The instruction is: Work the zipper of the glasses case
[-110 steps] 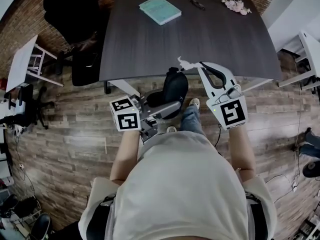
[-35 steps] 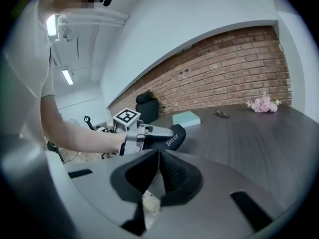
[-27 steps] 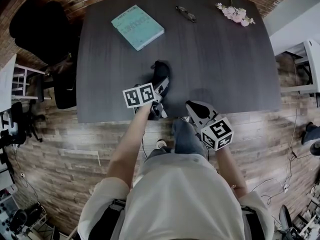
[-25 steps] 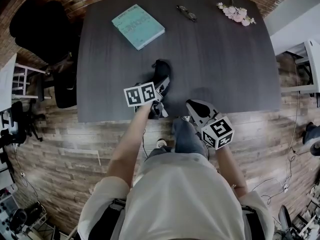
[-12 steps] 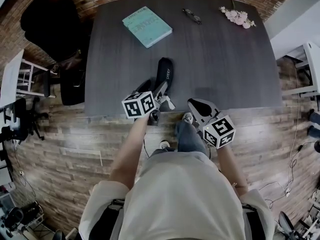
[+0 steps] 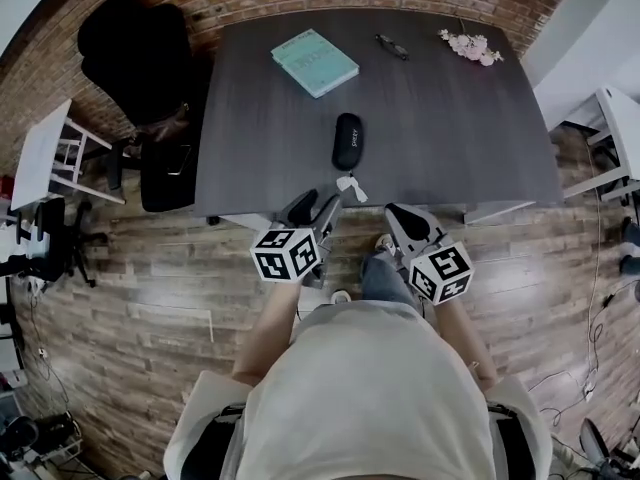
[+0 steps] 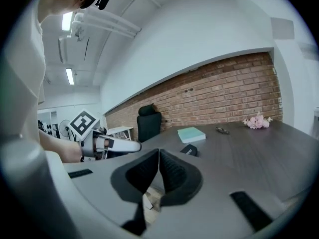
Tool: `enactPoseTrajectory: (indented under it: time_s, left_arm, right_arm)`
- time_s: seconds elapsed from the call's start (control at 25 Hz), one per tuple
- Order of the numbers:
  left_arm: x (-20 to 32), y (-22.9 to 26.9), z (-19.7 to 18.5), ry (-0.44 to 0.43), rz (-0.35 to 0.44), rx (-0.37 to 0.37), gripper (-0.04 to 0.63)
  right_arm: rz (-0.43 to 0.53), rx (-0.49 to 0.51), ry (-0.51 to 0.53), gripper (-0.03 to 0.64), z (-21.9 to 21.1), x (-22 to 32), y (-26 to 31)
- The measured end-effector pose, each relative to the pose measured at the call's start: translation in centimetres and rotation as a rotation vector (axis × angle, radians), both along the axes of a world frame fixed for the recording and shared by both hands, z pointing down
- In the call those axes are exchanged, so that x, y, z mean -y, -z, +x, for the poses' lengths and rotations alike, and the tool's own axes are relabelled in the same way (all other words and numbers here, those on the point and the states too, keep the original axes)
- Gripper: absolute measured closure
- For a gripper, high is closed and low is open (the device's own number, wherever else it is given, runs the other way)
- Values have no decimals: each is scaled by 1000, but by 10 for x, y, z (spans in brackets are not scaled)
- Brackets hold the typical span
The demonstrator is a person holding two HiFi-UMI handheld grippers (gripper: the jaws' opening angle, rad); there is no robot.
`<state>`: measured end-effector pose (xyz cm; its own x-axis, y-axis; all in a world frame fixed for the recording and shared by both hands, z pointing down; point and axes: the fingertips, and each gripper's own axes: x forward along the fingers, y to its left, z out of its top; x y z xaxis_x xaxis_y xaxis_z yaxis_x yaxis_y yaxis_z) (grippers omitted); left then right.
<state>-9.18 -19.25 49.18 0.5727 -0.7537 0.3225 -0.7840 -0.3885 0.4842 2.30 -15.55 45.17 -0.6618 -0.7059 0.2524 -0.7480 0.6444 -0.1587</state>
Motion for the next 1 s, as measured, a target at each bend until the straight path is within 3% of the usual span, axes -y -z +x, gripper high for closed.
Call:
enactPoseTrajectory:
  time_s: [0.36,0.64,1.0]
  left_arm:
    - [-67,30,-17,-2,82,4,533]
    - [-97,45,-31,16,132,-1,577]
    - [-114,48,-39,31,144,22,584]
  right_arm:
    - [38,34,0,609,-17,-54,21]
    - [69,41,1,609,-24,-81,29]
    - [80,52,-15,615,-23,-97,30]
